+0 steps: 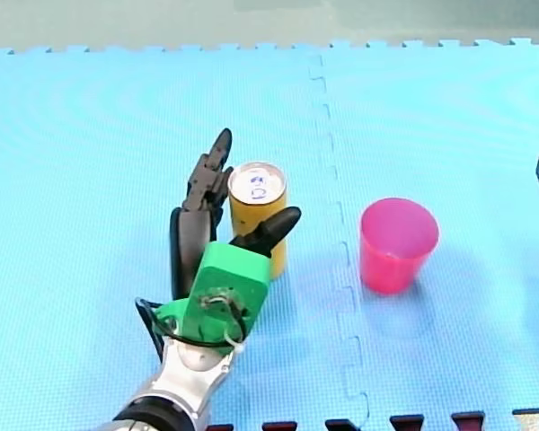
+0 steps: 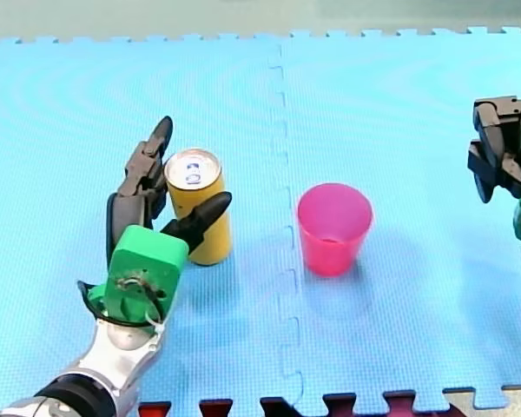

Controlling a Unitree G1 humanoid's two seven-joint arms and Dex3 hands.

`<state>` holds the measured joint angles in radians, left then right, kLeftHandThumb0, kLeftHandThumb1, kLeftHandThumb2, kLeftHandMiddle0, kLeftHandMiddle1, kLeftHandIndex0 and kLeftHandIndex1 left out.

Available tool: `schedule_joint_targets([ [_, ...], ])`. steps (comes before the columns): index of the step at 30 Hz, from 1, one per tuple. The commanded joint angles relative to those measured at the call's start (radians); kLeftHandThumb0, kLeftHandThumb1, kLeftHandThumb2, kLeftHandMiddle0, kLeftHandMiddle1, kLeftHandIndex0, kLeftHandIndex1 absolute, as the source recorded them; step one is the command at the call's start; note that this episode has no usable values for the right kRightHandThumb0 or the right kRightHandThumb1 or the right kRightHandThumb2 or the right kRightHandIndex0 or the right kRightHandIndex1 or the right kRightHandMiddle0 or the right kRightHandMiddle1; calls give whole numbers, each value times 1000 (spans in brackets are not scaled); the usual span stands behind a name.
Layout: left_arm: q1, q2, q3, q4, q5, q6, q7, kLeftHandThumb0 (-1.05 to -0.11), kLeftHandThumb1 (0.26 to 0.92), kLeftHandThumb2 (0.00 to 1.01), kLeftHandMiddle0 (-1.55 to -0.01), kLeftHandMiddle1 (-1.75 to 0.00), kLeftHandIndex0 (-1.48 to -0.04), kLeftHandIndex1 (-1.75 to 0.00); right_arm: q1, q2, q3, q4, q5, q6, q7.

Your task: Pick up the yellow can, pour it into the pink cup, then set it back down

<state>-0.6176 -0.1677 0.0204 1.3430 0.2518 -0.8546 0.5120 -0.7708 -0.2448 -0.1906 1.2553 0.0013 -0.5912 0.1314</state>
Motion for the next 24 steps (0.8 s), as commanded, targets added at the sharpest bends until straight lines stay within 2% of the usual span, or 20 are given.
schedule_joint_targets([
  [1, -2, -4, 17, 2, -16, -8, -20, -1048, 849, 15, -420, 0, -287, 0, -3, -6, -3, -1, 6, 3, 2],
  [11, 0, -10, 48, 2, -36, -16, -70, -1048, 852, 10, -416, 0, -278, 0, -1, -4, -3, -2, 4, 2, 3],
  [16, 2, -2, 47, 2, -27, -16, -82, -1048, 852, 7, -399, 0, -264, 0, 0, 1, 1, -4, 0, 1, -5],
  [20, 9, 22, 40, -3, -18, -19, -97, -1048, 851, 4, -358, 0, -243, 0, 3, 8, 5, -6, -2, 0, -11],
  [24, 43, 60, 22, -16, -5, -35, -116, -1048, 852, 4, -338, 0, -236, 0, 4, 14, 7, -8, -2, 1, -15],
])
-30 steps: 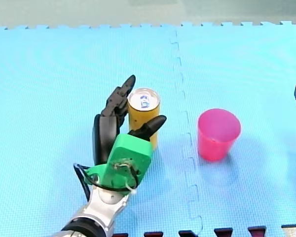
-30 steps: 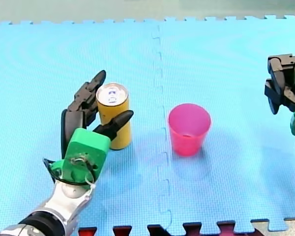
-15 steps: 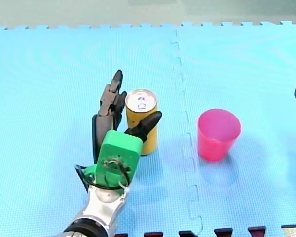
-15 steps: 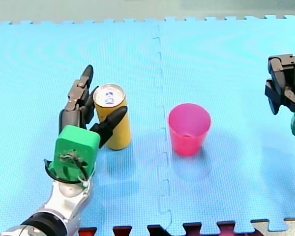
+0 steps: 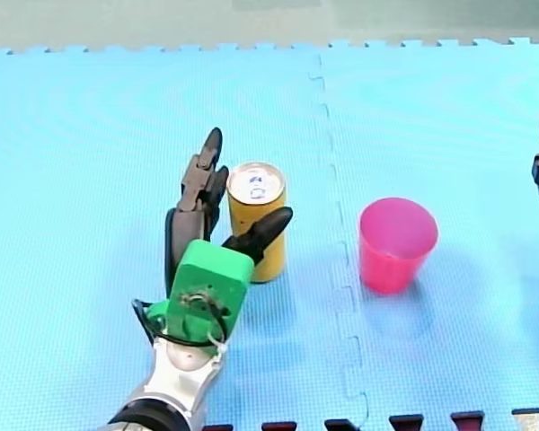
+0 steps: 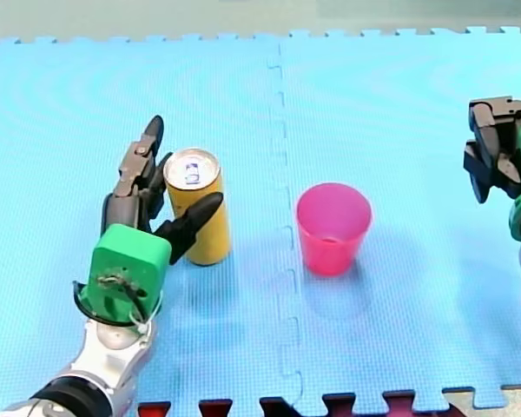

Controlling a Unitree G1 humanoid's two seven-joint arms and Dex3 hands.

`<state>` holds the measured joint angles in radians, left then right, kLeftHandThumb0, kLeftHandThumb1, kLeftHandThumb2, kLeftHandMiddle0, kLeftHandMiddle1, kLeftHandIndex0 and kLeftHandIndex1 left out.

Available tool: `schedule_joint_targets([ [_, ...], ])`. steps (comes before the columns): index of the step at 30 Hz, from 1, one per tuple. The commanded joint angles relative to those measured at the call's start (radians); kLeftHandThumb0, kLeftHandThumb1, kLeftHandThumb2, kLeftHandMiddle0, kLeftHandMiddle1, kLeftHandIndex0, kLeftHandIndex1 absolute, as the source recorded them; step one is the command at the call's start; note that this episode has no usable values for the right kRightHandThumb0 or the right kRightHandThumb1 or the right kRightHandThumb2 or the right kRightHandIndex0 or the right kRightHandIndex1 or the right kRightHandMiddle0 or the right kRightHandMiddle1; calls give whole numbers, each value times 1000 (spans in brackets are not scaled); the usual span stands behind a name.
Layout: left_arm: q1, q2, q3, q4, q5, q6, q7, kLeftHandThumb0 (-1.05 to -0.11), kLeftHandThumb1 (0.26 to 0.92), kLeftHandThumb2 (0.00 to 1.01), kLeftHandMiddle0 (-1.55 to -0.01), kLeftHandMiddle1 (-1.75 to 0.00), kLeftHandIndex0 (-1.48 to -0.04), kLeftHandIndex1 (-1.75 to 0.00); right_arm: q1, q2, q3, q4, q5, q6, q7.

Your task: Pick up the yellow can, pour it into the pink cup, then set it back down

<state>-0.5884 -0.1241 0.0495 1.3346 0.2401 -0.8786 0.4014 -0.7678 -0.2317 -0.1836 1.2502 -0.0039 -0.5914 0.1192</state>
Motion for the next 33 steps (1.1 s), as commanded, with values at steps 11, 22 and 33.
schedule_joint_targets([
  [11, 63, 133, -71, -29, 78, -50, 33, -1048, 869, 10, -322, 0, -236, 0, -9, 15, 1, 4, 3, 8, -13],
  [22, 73, 158, -122, -35, 124, -33, 106, -1048, 910, 19, -309, 0, -225, 0, -11, 27, -12, 12, 18, -1, 14],
  [33, 78, 161, -141, -38, 130, -21, 130, -1048, 921, 34, -310, -1, -228, -1, -1, 21, -8, 11, 11, -10, 1],
])
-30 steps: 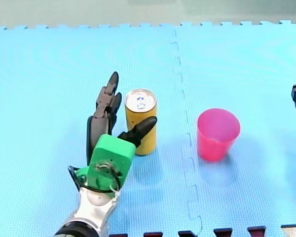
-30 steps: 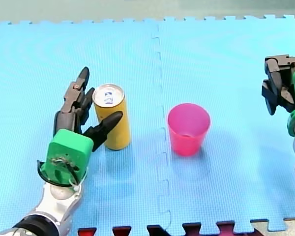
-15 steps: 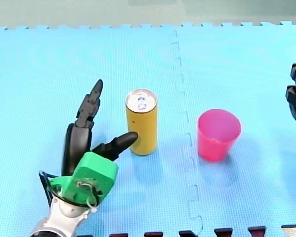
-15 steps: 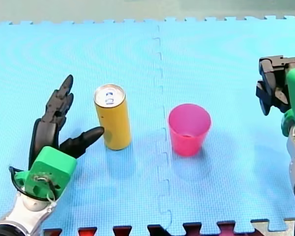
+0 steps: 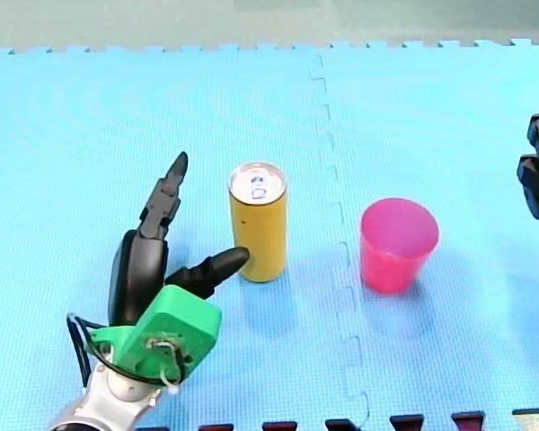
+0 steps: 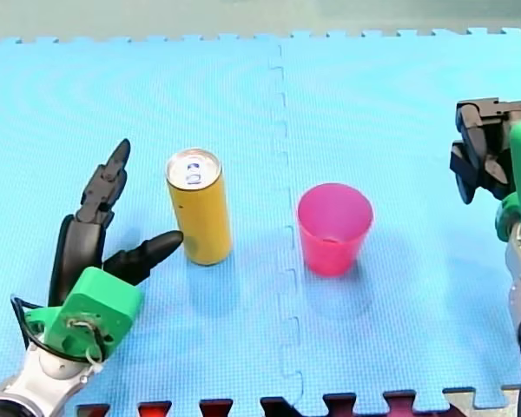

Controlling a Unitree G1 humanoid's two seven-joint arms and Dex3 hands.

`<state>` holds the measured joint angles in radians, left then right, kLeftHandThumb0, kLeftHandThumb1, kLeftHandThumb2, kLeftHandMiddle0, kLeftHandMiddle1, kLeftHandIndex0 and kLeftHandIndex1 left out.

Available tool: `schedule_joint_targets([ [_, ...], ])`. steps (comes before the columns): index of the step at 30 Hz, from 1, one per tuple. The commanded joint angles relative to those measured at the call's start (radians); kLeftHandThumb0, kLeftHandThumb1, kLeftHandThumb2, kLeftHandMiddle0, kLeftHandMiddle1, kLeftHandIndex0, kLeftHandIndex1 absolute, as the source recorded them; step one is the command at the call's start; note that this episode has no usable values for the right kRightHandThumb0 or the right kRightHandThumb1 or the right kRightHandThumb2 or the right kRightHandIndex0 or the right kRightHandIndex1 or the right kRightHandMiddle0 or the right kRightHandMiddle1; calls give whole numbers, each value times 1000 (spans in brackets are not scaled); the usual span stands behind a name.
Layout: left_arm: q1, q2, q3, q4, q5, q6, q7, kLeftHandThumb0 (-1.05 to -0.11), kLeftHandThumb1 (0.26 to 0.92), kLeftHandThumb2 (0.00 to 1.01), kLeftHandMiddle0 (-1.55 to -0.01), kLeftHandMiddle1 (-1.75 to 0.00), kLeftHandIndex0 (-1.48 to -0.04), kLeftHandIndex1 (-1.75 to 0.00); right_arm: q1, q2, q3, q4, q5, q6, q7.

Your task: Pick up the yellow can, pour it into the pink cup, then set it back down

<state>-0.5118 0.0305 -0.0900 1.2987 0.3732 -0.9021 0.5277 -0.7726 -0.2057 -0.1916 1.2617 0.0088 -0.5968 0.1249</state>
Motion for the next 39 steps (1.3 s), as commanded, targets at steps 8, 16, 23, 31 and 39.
schedule_joint_targets([
  [8, -12, 12, -2, -2, -9, 4, -8, -1048, 921, 56, -312, -2, -229, -1, 1, -5, 2, 1, -6, -2, -13],
  [16, -22, 9, -1, -1, -14, 4, -28, -1048, 921, 69, -313, -2, -224, 0, 0, -6, -3, 9, -4, -1, -5],
  [23, -26, -4, 19, -2, -56, -5, -87, -1048, 921, 70, -312, -1, -218, 0, 0, -11, 3, 6, -16, 1, -18],
  [31, -29, -21, 48, -8, -109, -18, -159, -1048, 916, 44, -311, 0, -214, 0, -1, -12, 2, 2, -12, 3, -15],
  [39, -34, -28, 57, -7, -120, -25, -181, -1048, 916, 28, -303, 0, -213, 0, 1, -16, 3, 1, -14, 7, -16],
])
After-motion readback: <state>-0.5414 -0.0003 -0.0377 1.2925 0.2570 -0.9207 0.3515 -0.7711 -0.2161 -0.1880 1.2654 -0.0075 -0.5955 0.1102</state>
